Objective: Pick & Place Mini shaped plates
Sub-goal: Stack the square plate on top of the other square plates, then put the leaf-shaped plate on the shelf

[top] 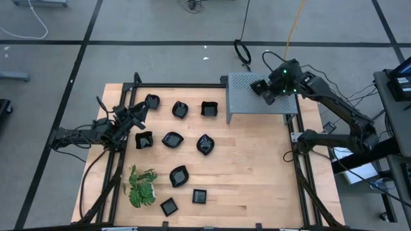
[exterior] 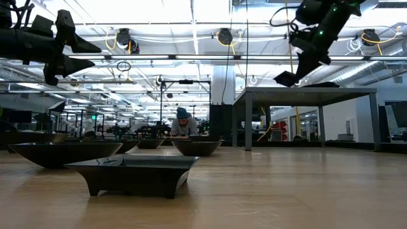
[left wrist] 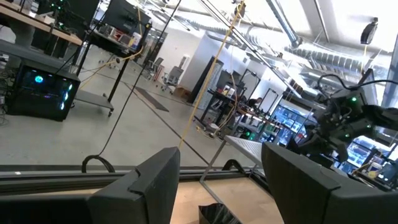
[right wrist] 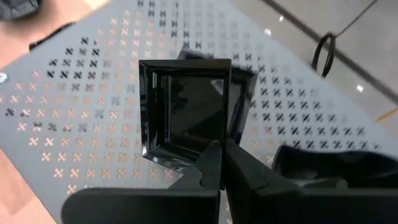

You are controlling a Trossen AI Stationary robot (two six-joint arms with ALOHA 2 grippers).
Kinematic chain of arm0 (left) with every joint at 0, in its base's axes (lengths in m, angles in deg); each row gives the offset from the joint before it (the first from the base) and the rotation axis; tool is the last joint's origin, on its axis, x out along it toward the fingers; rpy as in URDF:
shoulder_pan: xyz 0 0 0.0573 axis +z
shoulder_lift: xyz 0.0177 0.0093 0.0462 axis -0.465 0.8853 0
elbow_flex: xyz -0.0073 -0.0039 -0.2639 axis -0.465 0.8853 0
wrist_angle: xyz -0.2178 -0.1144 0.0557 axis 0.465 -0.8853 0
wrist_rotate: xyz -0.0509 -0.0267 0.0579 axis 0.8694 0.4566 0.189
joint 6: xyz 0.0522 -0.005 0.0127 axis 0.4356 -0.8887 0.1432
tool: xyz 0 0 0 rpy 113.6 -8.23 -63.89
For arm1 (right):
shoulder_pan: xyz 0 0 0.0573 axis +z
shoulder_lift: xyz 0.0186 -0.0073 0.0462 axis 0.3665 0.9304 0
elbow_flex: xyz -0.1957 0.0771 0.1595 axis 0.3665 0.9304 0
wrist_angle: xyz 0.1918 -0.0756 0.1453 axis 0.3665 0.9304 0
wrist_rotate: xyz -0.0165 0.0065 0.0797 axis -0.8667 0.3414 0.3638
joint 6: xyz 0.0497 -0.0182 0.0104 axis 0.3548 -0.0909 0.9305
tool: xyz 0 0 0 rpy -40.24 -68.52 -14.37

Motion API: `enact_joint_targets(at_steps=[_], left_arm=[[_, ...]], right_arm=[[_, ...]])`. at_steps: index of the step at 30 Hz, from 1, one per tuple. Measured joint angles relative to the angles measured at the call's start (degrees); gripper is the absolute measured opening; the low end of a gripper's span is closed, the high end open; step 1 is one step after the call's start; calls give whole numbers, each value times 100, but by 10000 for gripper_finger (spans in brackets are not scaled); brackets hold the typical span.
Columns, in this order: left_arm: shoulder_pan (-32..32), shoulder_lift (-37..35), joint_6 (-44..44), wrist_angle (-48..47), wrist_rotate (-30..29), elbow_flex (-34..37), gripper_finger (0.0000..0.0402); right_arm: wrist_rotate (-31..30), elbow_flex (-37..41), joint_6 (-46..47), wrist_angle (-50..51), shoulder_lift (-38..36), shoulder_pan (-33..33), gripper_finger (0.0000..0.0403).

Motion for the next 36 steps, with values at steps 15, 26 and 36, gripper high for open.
enact_joint_targets(at_steps=[15,26,36], left_arm=[[0,0,0,1,1,1,230],[0,-1,0,0,1,0,230],[0,0,0,0,-1,0,230]], right_arm=[[-9,4,556,-741,142,0,0],[-31,7,961,-812,432,2,42],[-294,9,654,-1665,74,13,125]])
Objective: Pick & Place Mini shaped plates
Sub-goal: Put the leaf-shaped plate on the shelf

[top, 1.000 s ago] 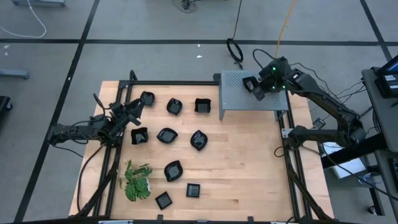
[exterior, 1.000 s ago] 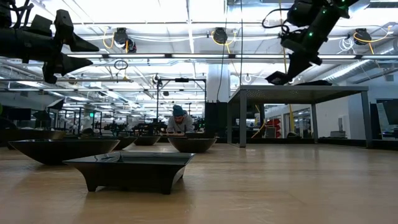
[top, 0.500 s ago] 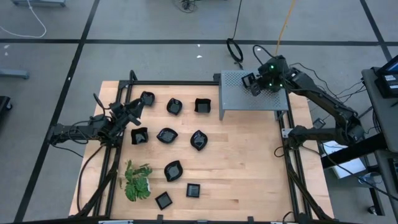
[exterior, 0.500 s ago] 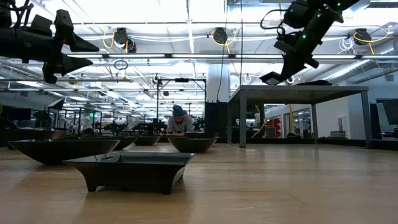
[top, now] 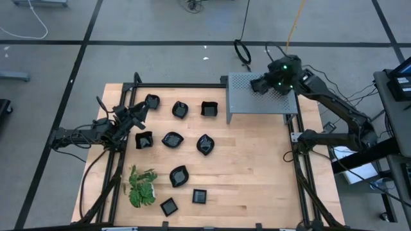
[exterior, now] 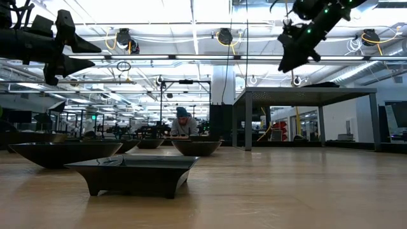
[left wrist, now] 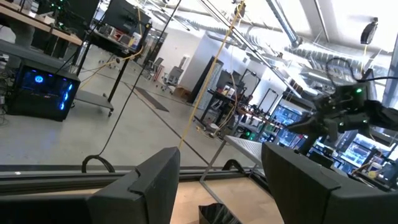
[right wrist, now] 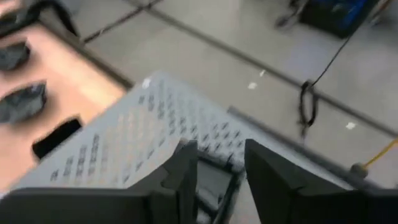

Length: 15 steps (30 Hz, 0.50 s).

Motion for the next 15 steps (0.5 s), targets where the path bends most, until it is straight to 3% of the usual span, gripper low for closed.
enact_joint_targets(at_steps=[6,15], left_arm=[[0,1,0,-1,1,1,230],[0,0,0,0,2,0,230]], right_arm=[[-610,0,2,-161,-437,3,142],[-631,0,137,-410,-1069,201,138]])
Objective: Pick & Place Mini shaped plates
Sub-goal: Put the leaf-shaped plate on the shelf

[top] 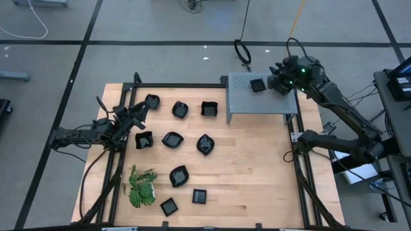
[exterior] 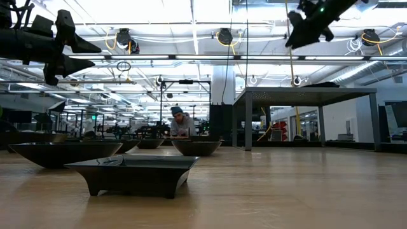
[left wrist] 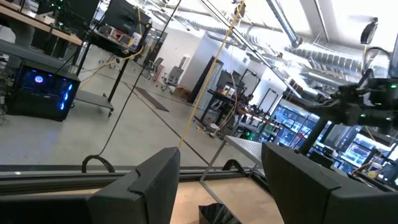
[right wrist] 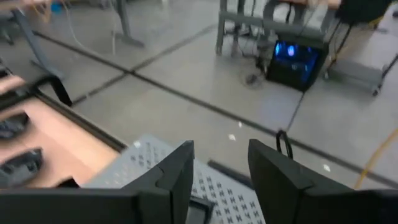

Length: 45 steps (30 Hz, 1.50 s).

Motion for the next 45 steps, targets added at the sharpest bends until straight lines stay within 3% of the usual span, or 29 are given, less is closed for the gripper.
enact_joint_targets(at_steps=[11,22,28,32,40,45], left_arm=[[0,-1,0,-1,0,2,230],[0,1,0,3,-2,2,230],[0,1,-109,366,0,0,230],[0,0,-496,679,0,0,230],[0,-1,-324,1543,408,-2,230],[0,-1,-565,1542,4,-2,230]], right_arm=[[16,0,-6,-573,-787,1465,132],[18,0,-428,-2618,-380,2639,132],[20,0,-479,-3345,-110,3005,132],[17,0,-248,-3392,0,3178,132],[4,2,-109,-3388,381,3407,132],[2,2,-131,-3404,595,3437,132]])
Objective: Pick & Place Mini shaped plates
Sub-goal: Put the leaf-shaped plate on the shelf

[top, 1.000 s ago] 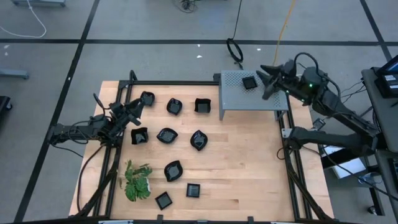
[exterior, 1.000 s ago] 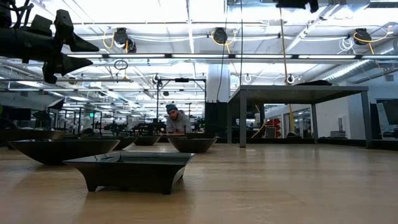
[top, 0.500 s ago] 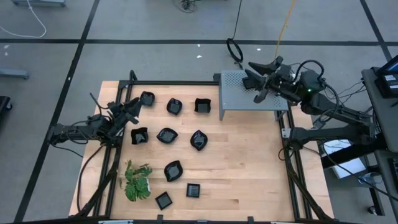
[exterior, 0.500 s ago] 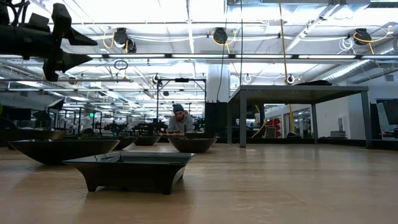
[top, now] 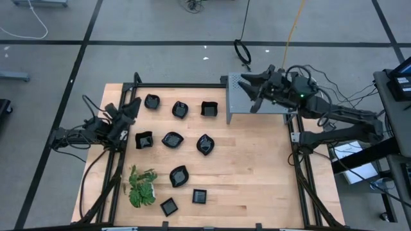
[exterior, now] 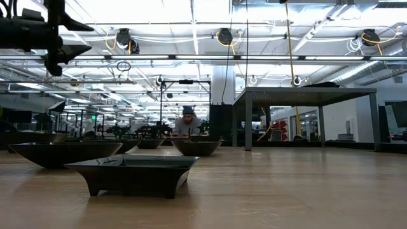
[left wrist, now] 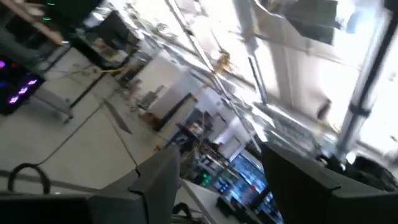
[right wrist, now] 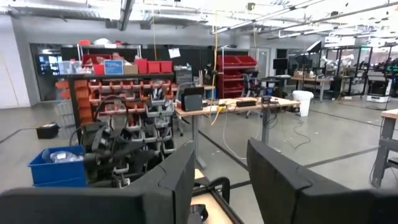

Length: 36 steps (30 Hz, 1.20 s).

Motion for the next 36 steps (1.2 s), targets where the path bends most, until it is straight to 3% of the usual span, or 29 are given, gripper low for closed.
enact_joint_targets(at_steps=[4,8,14,24,30,36], left_arm=[[14,0,42,46,-23,0,230],[17,14,499,-104,603,-77,230],[20,593,588,-1413,1109,-766,230],[22,2918,567,-5231,2032,-2729,230],[22,4353,558,-6699,3001,-3706,230],[-9,5547,543,-7311,4333,-3888,230]], right_arm=[[-2,0,-40,-119,106,-1,132],[-2,0,-214,-308,142,-2,132],[-4,0,-243,-590,140,-2,132],[-4,0,-323,-625,136,-2,132],[-3,0,-330,-606,74,-2,132],[-2,0,-374,-123,-209,-2,132]])
